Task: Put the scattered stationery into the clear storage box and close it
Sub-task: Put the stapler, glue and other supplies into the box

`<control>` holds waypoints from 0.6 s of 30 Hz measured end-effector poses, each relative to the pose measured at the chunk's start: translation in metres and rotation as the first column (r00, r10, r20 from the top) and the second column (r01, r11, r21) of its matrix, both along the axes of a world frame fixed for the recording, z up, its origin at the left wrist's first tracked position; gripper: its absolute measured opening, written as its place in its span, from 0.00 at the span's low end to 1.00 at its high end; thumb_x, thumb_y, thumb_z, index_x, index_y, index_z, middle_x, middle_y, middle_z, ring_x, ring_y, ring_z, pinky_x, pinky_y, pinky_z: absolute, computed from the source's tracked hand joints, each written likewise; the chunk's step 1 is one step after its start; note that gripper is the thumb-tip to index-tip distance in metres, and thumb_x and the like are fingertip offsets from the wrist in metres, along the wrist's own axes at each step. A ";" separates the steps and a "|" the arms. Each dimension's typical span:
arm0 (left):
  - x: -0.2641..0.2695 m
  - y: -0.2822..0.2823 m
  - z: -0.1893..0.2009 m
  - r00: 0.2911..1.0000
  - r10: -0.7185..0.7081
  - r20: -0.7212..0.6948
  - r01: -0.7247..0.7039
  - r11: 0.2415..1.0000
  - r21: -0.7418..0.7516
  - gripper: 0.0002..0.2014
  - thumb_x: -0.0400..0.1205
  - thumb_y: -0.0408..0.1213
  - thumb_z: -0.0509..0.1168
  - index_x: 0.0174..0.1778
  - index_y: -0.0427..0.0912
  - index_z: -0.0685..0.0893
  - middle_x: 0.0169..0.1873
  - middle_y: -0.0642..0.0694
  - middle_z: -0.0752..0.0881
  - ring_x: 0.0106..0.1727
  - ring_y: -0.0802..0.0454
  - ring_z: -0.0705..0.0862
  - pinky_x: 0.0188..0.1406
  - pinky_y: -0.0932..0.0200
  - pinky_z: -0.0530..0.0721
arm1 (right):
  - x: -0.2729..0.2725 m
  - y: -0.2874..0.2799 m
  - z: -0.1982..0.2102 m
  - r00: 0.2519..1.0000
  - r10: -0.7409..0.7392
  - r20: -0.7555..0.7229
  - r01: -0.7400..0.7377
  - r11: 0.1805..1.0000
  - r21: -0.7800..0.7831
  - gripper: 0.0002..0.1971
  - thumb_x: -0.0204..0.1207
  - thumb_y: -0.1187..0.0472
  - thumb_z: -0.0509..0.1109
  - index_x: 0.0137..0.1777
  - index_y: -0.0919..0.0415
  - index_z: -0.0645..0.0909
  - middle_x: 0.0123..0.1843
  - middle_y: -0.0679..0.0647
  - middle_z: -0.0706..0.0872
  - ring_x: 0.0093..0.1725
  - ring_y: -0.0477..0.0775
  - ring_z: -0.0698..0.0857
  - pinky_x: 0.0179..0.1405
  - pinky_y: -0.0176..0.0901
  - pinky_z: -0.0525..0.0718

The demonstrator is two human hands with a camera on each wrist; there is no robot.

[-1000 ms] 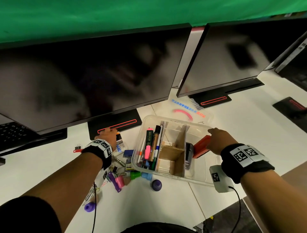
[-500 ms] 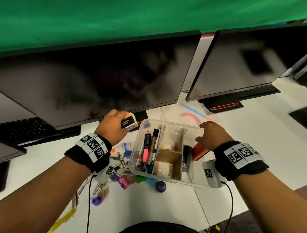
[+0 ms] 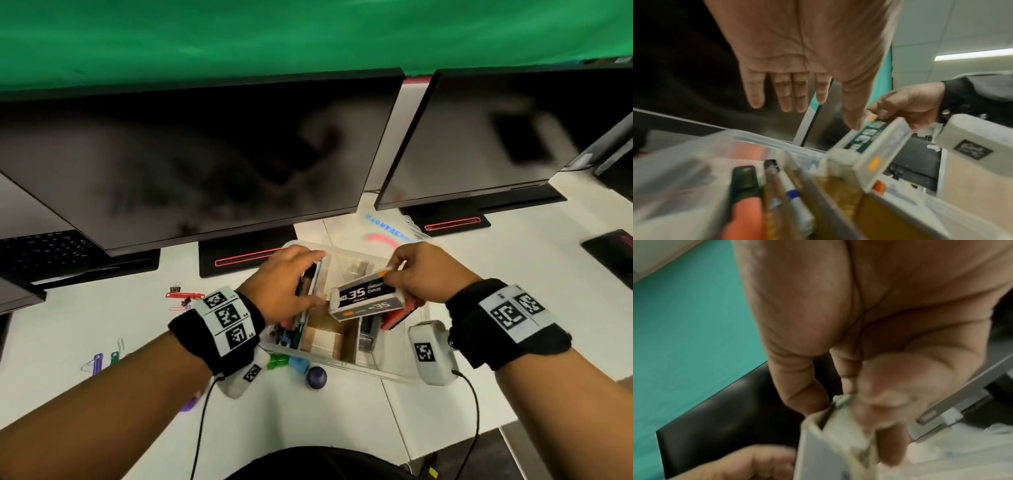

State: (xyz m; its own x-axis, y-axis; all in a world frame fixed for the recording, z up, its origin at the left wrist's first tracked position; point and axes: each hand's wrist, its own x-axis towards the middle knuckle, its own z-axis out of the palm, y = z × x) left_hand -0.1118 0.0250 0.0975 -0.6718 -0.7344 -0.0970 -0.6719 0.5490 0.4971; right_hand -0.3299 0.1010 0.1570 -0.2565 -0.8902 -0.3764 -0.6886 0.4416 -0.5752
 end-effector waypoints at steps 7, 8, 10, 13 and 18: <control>0.036 0.001 -0.041 0.959 0.252 0.128 -0.268 0.954 0.134 0.38 0.79 0.42 0.67 0.82 0.51 0.53 0.82 0.46 0.59 0.82 0.46 0.58 0.81 0.49 0.60 | -0.012 0.013 0.015 0.973 0.059 -0.222 -0.022 0.986 0.166 0.08 0.72 0.58 0.69 0.42 0.64 0.82 0.33 0.57 0.84 0.24 0.54 0.79 0.23 0.40 0.79; 0.035 0.004 -0.046 0.960 0.264 0.092 -0.276 0.947 0.162 0.38 0.80 0.39 0.65 0.82 0.51 0.51 0.81 0.46 0.61 0.81 0.46 0.60 0.80 0.49 0.62 | -0.011 0.013 0.014 0.955 0.095 -0.280 -0.038 0.979 0.201 0.09 0.72 0.57 0.69 0.43 0.64 0.82 0.34 0.57 0.84 0.24 0.53 0.79 0.23 0.40 0.78; 0.032 0.010 -0.050 0.957 0.288 0.032 -0.289 0.936 0.203 0.37 0.82 0.34 0.63 0.83 0.50 0.49 0.80 0.46 0.64 0.80 0.46 0.64 0.78 0.50 0.65 | -0.008 0.010 0.009 0.922 0.155 -0.354 -0.056 0.960 0.273 0.09 0.71 0.56 0.69 0.40 0.63 0.83 0.35 0.57 0.86 0.25 0.49 0.78 0.23 0.37 0.77; 0.031 0.011 -0.051 0.953 0.301 0.038 -0.303 0.932 0.197 0.36 0.83 0.32 0.60 0.83 0.49 0.48 0.79 0.45 0.65 0.78 0.46 0.66 0.77 0.50 0.68 | -0.001 0.006 -0.014 0.897 0.233 -0.376 -0.093 0.930 0.356 0.10 0.73 0.56 0.70 0.35 0.62 0.80 0.33 0.55 0.84 0.29 0.51 0.79 0.23 0.33 0.73; 0.032 0.011 -0.051 0.955 0.286 0.078 -0.296 0.932 0.207 0.36 0.84 0.34 0.58 0.83 0.51 0.45 0.77 0.45 0.68 0.75 0.46 0.70 0.74 0.48 0.73 | 0.002 -0.005 -0.061 0.887 0.291 -0.359 -0.102 0.881 0.462 0.07 0.75 0.60 0.70 0.48 0.62 0.82 0.43 0.57 0.80 0.42 0.54 0.78 0.28 0.37 0.74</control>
State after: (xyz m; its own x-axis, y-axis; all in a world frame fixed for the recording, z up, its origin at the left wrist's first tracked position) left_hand -0.0803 0.0356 0.0465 -0.4226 -0.8557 -0.2987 -0.8111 0.2100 0.5459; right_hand -0.3274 0.0962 0.0963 -0.3061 -0.7183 -0.6248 -0.9149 0.4034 -0.0156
